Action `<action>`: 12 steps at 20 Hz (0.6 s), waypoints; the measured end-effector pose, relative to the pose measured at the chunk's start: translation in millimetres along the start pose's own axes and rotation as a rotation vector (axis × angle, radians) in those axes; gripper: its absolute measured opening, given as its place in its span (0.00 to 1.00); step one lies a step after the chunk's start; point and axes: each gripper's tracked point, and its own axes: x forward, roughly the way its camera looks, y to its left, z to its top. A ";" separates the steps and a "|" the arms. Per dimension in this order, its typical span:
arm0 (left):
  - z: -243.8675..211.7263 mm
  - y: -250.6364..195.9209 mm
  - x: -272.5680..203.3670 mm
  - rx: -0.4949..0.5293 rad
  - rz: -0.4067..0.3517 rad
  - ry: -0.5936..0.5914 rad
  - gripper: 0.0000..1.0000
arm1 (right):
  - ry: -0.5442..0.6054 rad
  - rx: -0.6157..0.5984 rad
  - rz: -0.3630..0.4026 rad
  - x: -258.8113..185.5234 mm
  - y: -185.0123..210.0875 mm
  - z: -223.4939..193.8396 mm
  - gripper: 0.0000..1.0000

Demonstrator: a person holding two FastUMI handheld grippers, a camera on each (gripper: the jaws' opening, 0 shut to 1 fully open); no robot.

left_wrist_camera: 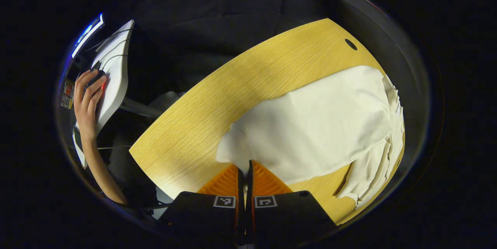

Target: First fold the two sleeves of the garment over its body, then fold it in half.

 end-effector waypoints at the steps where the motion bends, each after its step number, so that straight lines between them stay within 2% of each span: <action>1: 5.4 -1.6 -4.7 0.008 -0.004 -0.016 0.04 | 0.005 0.002 -0.004 -0.4 -1.8 -2.0 0.96; 4: 19.0 -19.2 -26.0 0.012 -0.047 -0.052 0.03 | 0.017 0.000 -0.010 -2.5 -6.6 -6.1 0.96; 7: 32.3 -41.2 -51.1 0.065 -0.079 -0.103 0.04 | 0.004 -0.010 -0.023 -5.1 -12.3 -2.4 0.96; 12: 45.0 -106.9 -82.4 0.147 -0.159 -0.151 0.04 | -0.004 0.006 -0.049 -7.3 -29.9 -0.1 0.96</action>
